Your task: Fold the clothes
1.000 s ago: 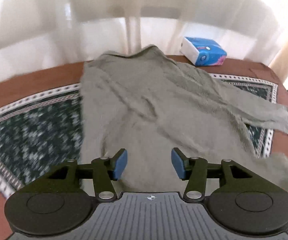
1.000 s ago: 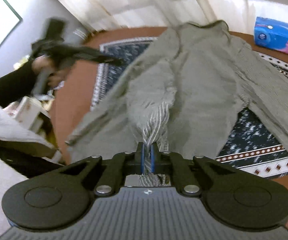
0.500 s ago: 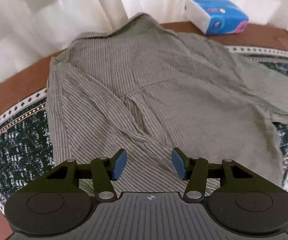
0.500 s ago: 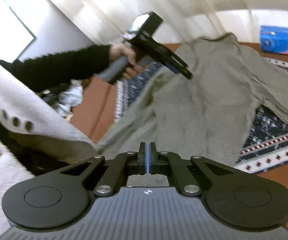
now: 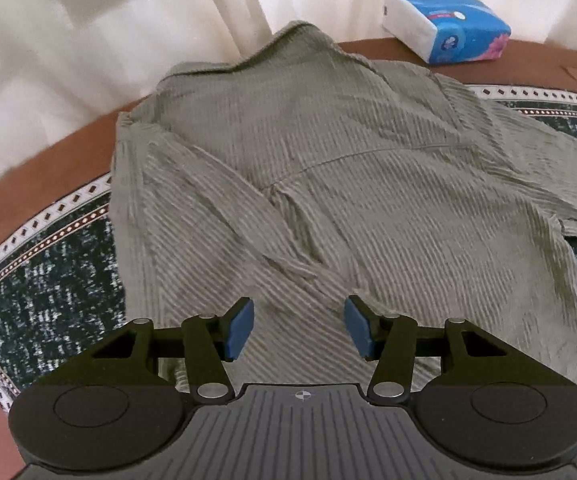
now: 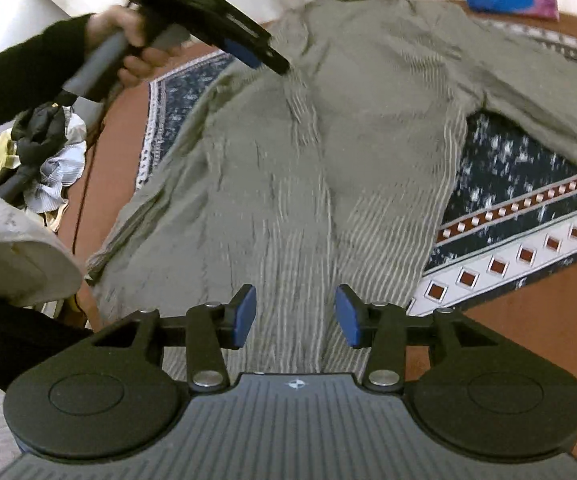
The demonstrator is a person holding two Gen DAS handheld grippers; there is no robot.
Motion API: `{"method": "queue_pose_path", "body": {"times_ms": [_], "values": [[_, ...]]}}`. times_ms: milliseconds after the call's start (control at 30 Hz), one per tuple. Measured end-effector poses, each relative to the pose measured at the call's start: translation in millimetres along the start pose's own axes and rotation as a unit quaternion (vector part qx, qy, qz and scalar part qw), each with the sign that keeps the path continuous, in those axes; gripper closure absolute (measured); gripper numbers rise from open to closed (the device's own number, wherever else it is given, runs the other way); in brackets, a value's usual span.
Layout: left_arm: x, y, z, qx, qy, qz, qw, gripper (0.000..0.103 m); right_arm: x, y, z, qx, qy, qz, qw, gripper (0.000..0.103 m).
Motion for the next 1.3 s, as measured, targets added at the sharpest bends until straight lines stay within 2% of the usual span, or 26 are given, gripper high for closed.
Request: {"method": "queue_pose_path", "body": {"times_ms": [33, 133, 167, 233, 267, 467, 767, 900, 1000, 1033, 1067, 1133, 1300], "values": [[-0.4, -0.9, 2.0, 0.002, -0.001, 0.0, 1.0, 0.037, -1.9, 3.5, -1.9, 0.0, 0.005, 0.005, 1.0, 0.054], [-1.4, -4.2, 6.4, 0.0, -0.007, 0.001, 1.0, 0.037, -8.0, 13.5, -1.7, 0.045, 0.029, 0.027, 0.998, 0.056], [-1.6, -5.7, 7.4, -0.003, -0.01, 0.002, 0.9999, 0.036, -10.0, 16.4, 0.6, 0.06, 0.035, 0.033, 0.997, 0.061], [-1.6, -9.8, 7.1, -0.009, -0.014, 0.005, 0.9998, 0.035, -10.2, 16.3, 5.3, 0.074, 0.04, 0.031, 0.996, 0.093], [-1.2, -12.0, 6.0, -0.012, -0.015, 0.004, 0.9998, 0.035, -8.7, 13.2, 9.8, 0.079, 0.037, 0.025, 0.996, 0.101], [3.7, -11.8, -5.5, -0.027, -0.027, 0.019, 0.9991, 0.034, 6.5, -10.1, 45.3, 0.109, -0.002, -0.018, 0.994, 0.101], [10.0, -7.2, -17.4, -0.04, -0.036, 0.03, 0.9981, 0.033, 14.2, -15.3, 74.2, 0.139, -0.038, -0.032, 0.989, 0.101], [11.2, 5.6, -23.4, -0.026, -0.023, 0.043, 0.9985, 0.033, 15.8, -18.1, 80.1, 0.147, -0.042, -0.042, 0.987, 0.101], [11.9, 13.8, -27.2, -0.018, -0.013, 0.051, 0.9985, 0.045, 18.3, -20.8, 79.8, 0.142, -0.038, -0.05, 0.988, 0.101], [12.3, 14.4, -27.4, -0.021, -0.011, 0.05, 0.9985, 0.078, 19.1, -21.8, 79.8, 0.14, -0.036, -0.053, 0.988, 0.101], [12.7, 14.9, -27.7, -0.023, -0.01, 0.049, 0.9985, 0.097, 20.1, -24.1, 79.8, 0.139, -0.034, -0.057, 0.988, 0.101], [16.4, 8.7, -24.7, -0.038, -0.013, 0.034, 0.9986, 0.103, 22.1, -28.8, 79.9, 0.136, -0.03, -0.064, 0.988, 0.101], [28.9, -33.5, -3.1, -0.123, -0.019, -0.035, 0.9916, 0.103, 34.7, -46.3, 99.1, 0.132, -0.049, -0.09, 0.986, 0.101]]}}
Point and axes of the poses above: each gripper's, at about its wrist camera, not at the fingertips, and y roughly the way its jaws point, z to its left, x to its top, the point moved 3 cm from there along y, roughly the way its jaws point, and after that the axes turned 3 degrees about x, right-handed, at the moved point
